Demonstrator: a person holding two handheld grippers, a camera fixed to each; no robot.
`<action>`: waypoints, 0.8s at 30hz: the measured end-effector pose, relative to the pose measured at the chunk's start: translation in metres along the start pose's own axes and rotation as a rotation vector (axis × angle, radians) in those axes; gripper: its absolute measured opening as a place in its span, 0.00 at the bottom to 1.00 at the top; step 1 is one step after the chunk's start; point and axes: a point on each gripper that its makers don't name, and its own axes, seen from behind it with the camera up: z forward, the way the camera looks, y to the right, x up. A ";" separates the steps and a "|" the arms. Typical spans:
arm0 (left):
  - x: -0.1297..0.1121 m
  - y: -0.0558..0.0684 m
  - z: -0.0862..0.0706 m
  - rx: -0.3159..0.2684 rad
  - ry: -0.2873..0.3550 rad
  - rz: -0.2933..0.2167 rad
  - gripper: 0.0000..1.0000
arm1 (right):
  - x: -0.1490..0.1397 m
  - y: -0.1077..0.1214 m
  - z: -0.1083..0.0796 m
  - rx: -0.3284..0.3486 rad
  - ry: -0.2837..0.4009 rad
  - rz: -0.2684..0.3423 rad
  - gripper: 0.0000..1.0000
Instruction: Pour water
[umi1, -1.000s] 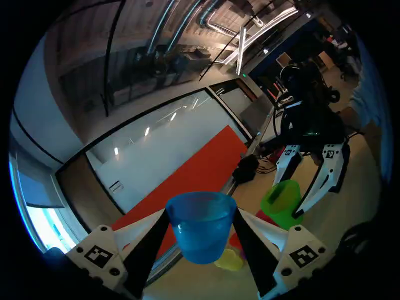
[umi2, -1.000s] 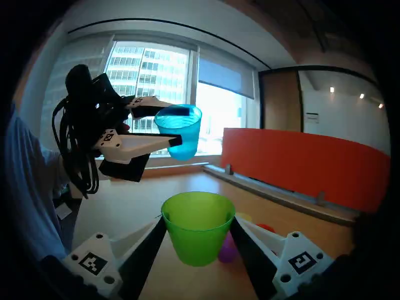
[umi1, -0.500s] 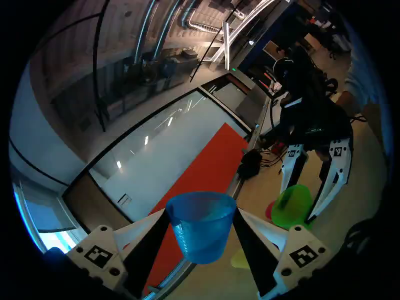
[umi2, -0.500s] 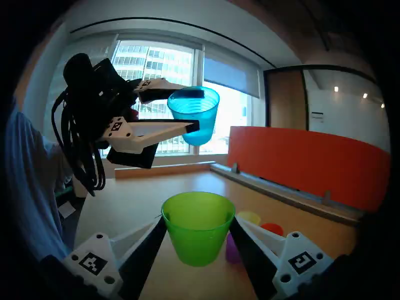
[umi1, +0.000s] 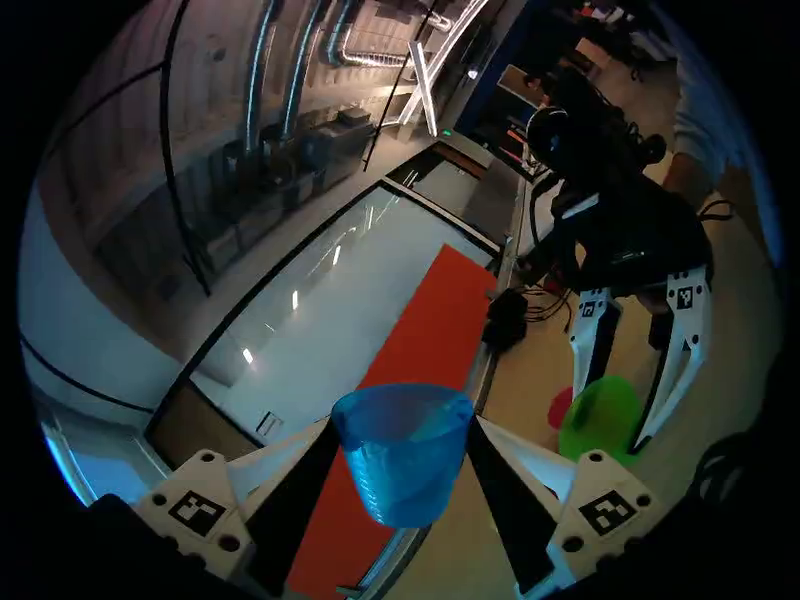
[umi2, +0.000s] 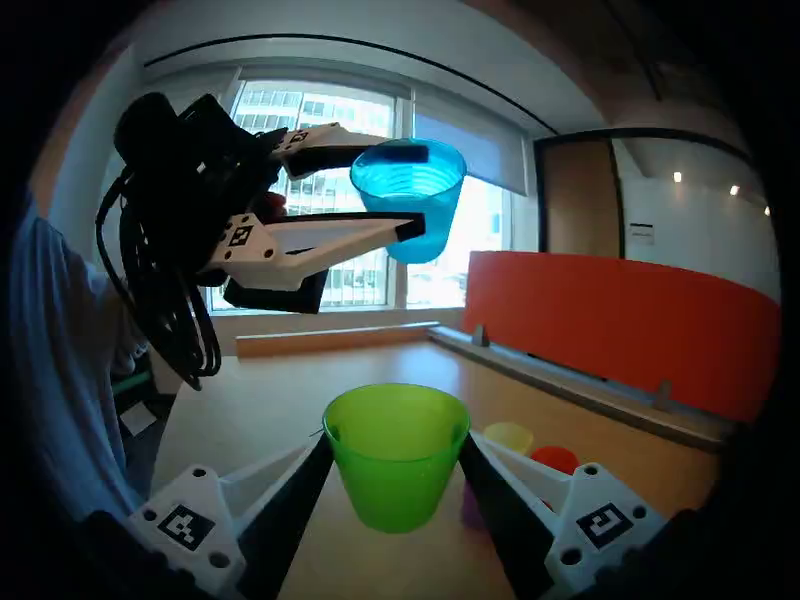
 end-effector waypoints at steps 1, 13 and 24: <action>0.001 0.000 0.000 0.001 0.001 0.011 0.87 | 0.000 0.000 0.001 0.001 0.001 0.000 0.89; 0.013 -0.004 0.003 0.012 0.011 0.109 0.87 | 0.007 -0.001 0.003 0.003 0.018 -0.004 0.89; 0.019 -0.007 0.002 0.025 0.015 0.173 0.87 | 0.008 -0.003 -0.002 0.004 0.019 -0.014 0.89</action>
